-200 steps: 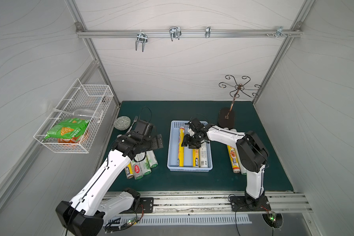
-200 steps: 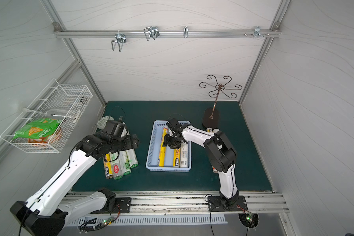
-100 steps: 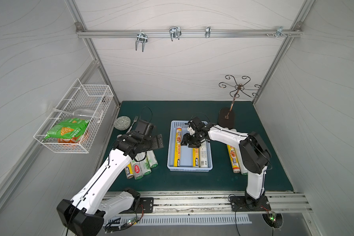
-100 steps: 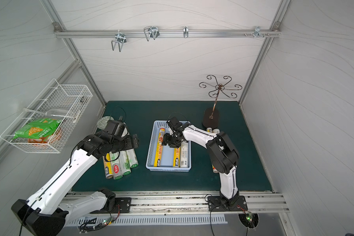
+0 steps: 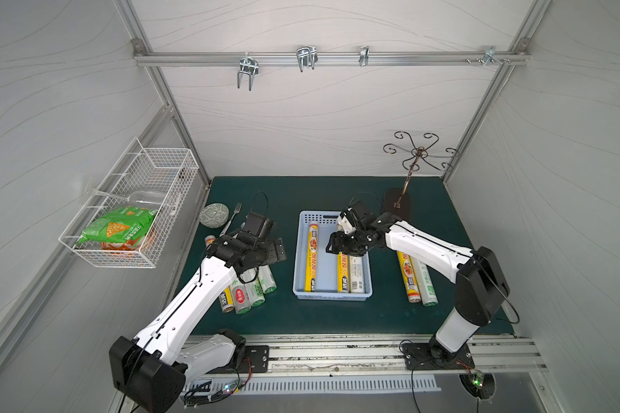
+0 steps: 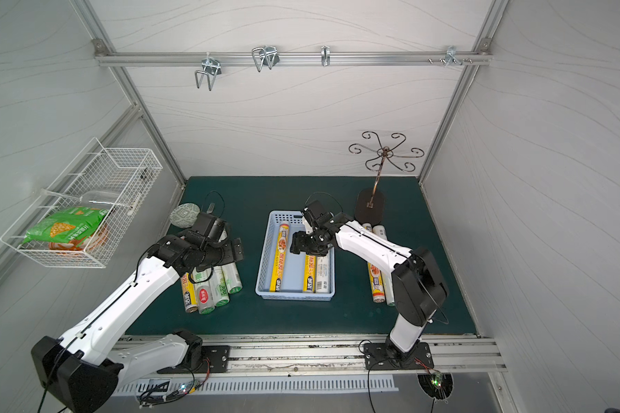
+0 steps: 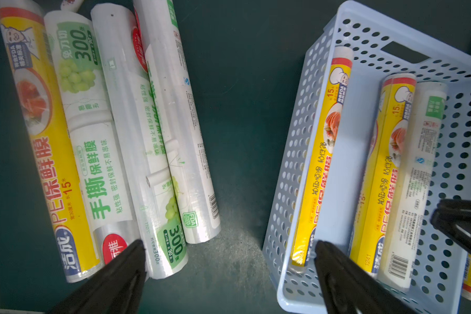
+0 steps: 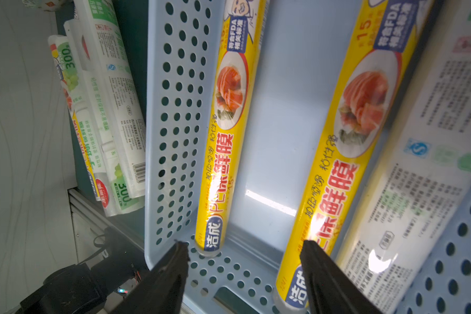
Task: Put the plastic wrap into the basket
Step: Place the plastic wrap in the basket, then pick up the plastic wrap from the center of the board.
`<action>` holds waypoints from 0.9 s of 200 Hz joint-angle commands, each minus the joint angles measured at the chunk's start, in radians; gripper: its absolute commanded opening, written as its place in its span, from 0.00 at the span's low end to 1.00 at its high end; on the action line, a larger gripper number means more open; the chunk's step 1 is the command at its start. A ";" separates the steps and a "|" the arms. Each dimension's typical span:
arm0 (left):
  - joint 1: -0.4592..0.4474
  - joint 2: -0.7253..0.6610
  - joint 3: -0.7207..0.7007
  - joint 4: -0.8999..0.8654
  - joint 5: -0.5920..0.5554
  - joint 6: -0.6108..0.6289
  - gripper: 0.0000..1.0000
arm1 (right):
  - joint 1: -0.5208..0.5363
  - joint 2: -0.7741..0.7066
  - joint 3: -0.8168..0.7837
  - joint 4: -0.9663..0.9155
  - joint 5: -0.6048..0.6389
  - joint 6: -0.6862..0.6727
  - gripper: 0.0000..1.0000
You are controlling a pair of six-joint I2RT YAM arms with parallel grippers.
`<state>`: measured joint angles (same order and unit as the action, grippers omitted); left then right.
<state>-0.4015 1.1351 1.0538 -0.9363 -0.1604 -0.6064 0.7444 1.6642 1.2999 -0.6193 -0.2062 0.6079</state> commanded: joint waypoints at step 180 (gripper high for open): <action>0.198 0.322 -0.030 0.203 0.027 -0.058 0.99 | -0.300 -0.430 -0.289 -0.115 -0.019 -0.133 0.84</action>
<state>-0.2214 1.4261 1.0107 -0.7719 -0.1413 -0.6662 0.4572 1.2606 1.0054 -0.6876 -0.2035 0.5045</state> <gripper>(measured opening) 0.992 0.837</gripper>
